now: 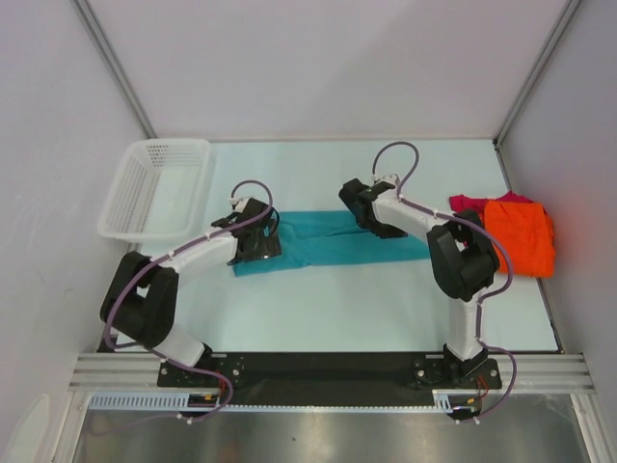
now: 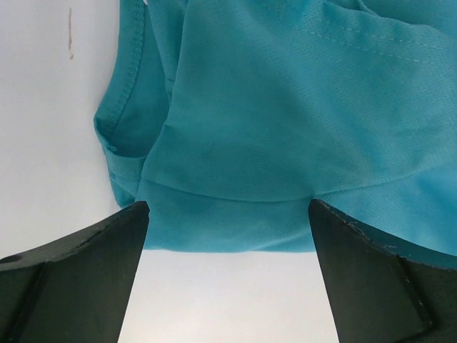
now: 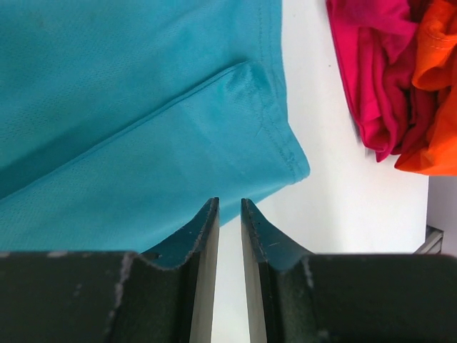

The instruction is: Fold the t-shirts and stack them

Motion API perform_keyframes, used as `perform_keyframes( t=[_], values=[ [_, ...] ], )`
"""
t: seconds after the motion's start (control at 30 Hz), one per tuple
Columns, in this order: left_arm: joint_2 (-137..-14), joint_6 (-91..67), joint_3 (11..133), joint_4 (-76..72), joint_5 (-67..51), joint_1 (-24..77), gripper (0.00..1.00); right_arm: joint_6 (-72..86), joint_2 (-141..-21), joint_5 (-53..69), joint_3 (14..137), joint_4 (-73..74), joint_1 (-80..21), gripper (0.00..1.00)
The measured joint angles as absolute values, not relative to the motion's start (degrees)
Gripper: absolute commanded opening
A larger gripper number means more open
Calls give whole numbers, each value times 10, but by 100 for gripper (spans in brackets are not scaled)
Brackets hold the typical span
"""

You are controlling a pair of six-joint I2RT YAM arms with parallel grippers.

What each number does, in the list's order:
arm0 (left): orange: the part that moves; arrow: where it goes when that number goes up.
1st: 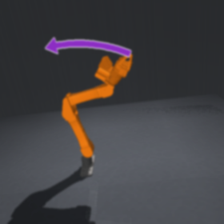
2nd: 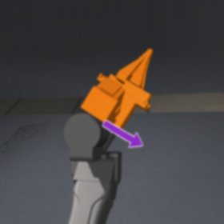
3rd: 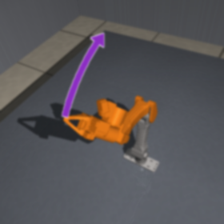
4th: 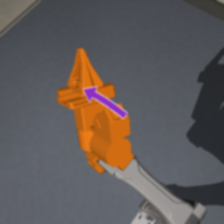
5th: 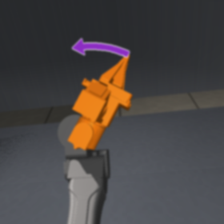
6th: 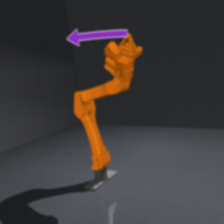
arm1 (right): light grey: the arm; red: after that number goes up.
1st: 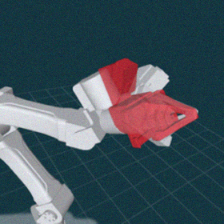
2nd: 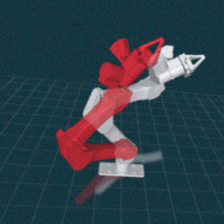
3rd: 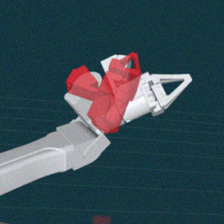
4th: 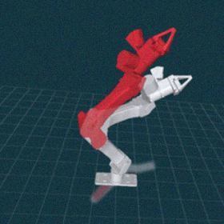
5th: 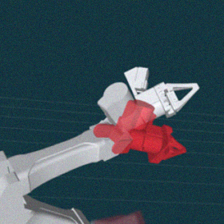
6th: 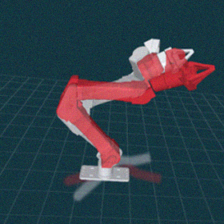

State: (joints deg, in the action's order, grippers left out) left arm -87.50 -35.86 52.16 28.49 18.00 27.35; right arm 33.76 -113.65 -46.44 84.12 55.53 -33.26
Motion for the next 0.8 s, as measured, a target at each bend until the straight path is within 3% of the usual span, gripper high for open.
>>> perform_keyframes(
  t=[0.4, 0.8],
  values=[
    [-950, -391, 525, 247, 180, 272, 100, 327, -1004, -472, 835, 569, -313, 25],
    [-960, -410, 555, 274, 128, 215, 100, 312, -992, -471, 827, 568, -286, 25]
  ],
)
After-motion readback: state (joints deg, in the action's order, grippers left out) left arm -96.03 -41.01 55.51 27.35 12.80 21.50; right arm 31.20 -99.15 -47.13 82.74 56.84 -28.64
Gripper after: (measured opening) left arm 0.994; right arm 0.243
